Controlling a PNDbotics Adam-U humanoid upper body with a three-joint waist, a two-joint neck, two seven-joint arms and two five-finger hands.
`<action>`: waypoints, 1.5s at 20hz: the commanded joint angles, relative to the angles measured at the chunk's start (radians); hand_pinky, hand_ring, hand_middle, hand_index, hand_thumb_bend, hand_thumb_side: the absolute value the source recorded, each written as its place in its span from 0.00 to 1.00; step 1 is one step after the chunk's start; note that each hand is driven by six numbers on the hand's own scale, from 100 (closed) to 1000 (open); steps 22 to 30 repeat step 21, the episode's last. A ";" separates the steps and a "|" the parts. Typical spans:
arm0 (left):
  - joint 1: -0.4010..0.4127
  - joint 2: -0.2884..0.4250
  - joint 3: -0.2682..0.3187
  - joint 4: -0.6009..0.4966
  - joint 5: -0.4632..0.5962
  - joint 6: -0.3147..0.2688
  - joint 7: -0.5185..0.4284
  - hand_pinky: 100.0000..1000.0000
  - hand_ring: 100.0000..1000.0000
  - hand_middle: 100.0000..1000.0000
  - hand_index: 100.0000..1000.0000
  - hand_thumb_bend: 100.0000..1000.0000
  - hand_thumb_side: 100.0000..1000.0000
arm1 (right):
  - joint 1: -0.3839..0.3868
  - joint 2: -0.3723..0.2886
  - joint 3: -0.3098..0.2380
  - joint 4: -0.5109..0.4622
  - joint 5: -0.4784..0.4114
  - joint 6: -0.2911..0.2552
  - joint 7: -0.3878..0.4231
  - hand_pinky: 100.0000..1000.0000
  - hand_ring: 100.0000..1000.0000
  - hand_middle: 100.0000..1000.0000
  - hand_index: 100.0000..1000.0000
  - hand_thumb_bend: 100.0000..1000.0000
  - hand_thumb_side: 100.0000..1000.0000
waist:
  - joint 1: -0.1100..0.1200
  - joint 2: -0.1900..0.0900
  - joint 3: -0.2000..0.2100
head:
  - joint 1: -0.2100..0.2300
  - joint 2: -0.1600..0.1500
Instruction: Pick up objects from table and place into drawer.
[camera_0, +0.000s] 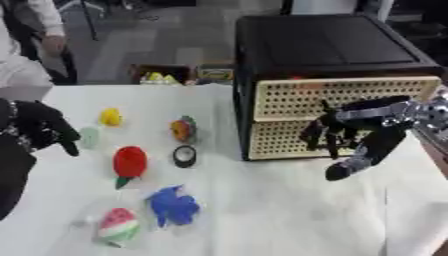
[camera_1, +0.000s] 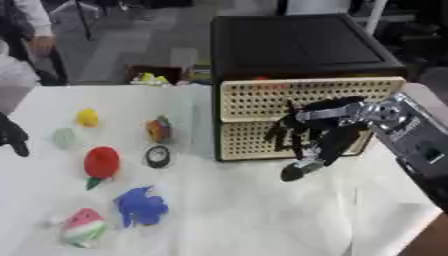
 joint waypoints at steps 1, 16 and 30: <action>-0.008 0.003 0.008 -0.013 -0.001 -0.002 -0.003 0.37 0.48 0.44 0.59 0.00 0.86 | -0.029 -0.011 -0.007 0.019 0.011 -0.003 0.000 0.05 0.51 0.68 0.89 0.57 0.47 | 0.000 -0.013 0.003 | -0.002 -0.012; -0.005 0.008 0.012 -0.013 0.009 -0.003 -0.001 0.38 0.48 0.44 0.59 0.00 0.85 | 0.034 -0.050 0.006 -0.063 -0.011 -0.051 0.000 0.05 0.50 0.66 0.88 0.58 0.47 | -0.001 -0.026 -0.002 | 0.004 -0.004; -0.001 0.012 0.014 -0.013 0.017 -0.002 0.005 0.38 0.48 0.44 0.59 0.00 0.84 | 0.086 -0.084 -0.033 -0.154 -0.029 -0.063 0.000 0.04 0.50 0.65 0.87 0.61 0.54 | -0.001 -0.042 -0.013 | 0.012 0.003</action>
